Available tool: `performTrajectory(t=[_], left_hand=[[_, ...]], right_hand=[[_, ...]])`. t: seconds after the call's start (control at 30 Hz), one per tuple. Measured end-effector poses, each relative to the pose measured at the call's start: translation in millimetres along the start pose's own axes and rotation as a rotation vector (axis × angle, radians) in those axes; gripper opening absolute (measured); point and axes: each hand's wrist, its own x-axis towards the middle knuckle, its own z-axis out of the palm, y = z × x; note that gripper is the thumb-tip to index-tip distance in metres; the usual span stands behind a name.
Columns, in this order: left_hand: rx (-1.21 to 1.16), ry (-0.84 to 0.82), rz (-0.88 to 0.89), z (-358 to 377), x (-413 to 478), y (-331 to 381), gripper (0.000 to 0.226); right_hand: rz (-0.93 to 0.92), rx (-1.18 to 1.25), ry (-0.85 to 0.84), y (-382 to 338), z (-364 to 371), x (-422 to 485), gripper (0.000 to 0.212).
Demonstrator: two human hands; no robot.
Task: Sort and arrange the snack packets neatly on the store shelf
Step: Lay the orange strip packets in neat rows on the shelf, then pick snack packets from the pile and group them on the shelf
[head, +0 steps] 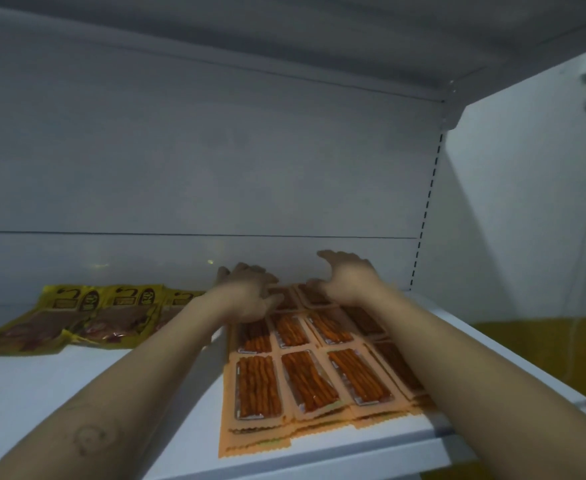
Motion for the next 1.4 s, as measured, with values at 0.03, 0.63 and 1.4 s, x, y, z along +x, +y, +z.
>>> performTrajectory(t=[0.03, 0.63, 1.4], left_hand=[[0.013, 0.013, 0.002, -4.1, -2.8, 2.8, 0.059], [0.104, 0.248, -0.253, -48.8, -126.9, 32.1, 0.057], [0.108, 0.359, -0.774, -103.2, -432.1, -138.3, 0.054]], right_hand=[[0.008, 0.011, 0.039, 1.2, -5.4, -4.0, 0.077], [-0.350, 0.339, 0.087, -51.6, -25.2, -79.2, 0.077], [-0.764, 0.414, 0.004, -362.7, -13.3, -188.4, 0.073]])
